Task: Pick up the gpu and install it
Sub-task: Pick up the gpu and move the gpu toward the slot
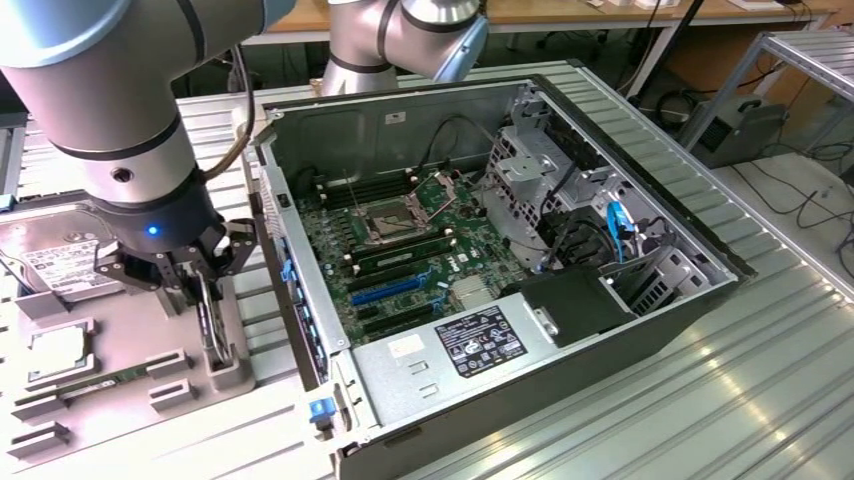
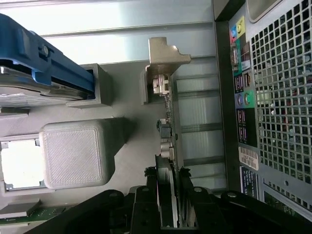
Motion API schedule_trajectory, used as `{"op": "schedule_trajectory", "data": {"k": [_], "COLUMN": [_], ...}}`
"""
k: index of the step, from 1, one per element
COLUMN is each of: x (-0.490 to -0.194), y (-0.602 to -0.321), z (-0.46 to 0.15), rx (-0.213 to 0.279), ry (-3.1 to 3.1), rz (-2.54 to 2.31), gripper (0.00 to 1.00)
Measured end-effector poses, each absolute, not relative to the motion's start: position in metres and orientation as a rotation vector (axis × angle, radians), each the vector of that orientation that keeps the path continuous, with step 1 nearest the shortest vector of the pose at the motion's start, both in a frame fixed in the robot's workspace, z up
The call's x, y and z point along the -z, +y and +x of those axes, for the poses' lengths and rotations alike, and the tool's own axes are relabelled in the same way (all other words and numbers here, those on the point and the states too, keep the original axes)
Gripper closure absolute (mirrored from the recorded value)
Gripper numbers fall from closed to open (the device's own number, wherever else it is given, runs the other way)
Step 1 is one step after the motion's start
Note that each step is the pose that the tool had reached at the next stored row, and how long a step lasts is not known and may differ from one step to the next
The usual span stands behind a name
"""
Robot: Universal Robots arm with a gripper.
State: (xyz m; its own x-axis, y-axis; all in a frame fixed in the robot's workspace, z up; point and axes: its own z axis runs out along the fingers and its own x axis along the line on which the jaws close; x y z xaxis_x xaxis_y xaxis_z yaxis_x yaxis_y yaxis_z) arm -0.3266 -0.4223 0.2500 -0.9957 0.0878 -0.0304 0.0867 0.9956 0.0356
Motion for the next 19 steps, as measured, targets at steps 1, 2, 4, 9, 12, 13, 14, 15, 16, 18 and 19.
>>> {"op": "schedule_trajectory", "data": {"k": [1,2,4,9,12,13,14,15,16,18,19], "x": [-0.252,-0.255,-0.261,-0.278,-0.292,-0.297,-0.304,-0.308,-0.313,-0.322,-0.327], "y": [-0.422,-0.422,-0.422,-0.422,-0.422,-0.422,-0.422,-0.422,-0.422,-0.422,-0.422], "z": [-0.326,-0.326,-0.325,-0.325,-0.324,-0.324,-0.324,-0.324,-0.324,-0.323,-0.323], "rx": [-0.053,-0.053,-0.053,-0.053,-0.053,-0.053,-0.053,-0.053,-0.053,-0.053,-0.053], "ry": [3.106,3.106,3.106,3.107,3.108,3.108,3.109,3.11,3.11,3.112,3.113], "rz": [0.135,0.135,0.132,0.129,0.127,0.127,0.126,0.125,0.125,0.124,0.124], "gripper": [0.71,0.71,0.71,0.71,0.71,0.71,0.71,0.71,0.71,0.71,0.71]}}
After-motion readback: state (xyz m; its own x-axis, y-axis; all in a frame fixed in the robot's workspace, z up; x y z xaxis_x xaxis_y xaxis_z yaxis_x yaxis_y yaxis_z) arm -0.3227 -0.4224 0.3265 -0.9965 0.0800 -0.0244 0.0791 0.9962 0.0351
